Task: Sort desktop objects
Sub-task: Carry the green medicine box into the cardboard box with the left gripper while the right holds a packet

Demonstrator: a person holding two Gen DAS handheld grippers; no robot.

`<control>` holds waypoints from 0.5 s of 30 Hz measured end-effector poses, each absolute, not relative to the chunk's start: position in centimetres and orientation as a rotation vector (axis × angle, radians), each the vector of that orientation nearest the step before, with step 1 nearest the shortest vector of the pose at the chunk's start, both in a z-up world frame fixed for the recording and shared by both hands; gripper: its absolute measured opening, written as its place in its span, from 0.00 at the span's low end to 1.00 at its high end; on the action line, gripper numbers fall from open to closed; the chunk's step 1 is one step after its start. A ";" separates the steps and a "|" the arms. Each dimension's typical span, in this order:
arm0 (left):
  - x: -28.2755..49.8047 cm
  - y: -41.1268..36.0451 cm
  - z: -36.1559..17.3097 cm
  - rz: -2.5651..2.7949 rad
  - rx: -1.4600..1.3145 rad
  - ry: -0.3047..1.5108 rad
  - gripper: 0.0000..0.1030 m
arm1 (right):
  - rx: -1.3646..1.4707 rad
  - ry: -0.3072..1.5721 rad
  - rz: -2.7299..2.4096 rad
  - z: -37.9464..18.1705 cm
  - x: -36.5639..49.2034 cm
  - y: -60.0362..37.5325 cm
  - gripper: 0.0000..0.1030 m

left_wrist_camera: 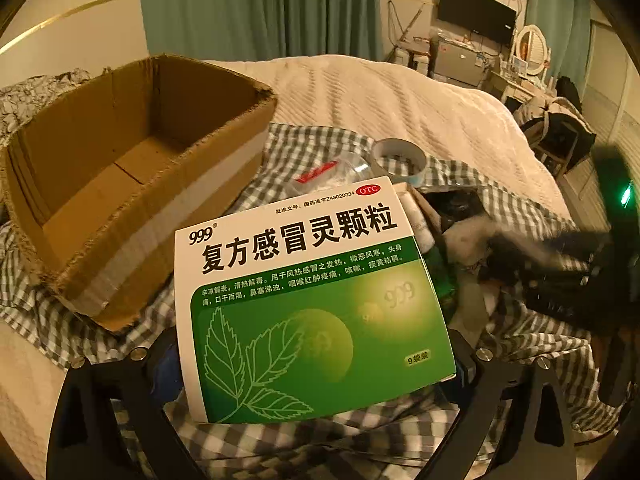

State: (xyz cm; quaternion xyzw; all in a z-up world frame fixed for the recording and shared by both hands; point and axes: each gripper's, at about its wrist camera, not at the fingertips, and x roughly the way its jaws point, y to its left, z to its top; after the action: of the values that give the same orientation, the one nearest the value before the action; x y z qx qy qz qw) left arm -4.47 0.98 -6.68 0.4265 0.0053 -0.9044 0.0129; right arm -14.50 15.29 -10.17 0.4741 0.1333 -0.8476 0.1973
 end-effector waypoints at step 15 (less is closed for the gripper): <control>-1.1 -1.9 -1.0 -2.902 1.155 0.064 0.96 | 1.226 0.193 -2.572 -2.3 -6.8 16.7 0.14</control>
State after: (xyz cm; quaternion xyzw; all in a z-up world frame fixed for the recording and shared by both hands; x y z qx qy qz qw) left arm -1.07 -1.87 -0.96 0.3698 0.0205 -0.9289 0.0088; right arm -6.83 16.75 -2.26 0.4250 0.0669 -0.8914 0.1423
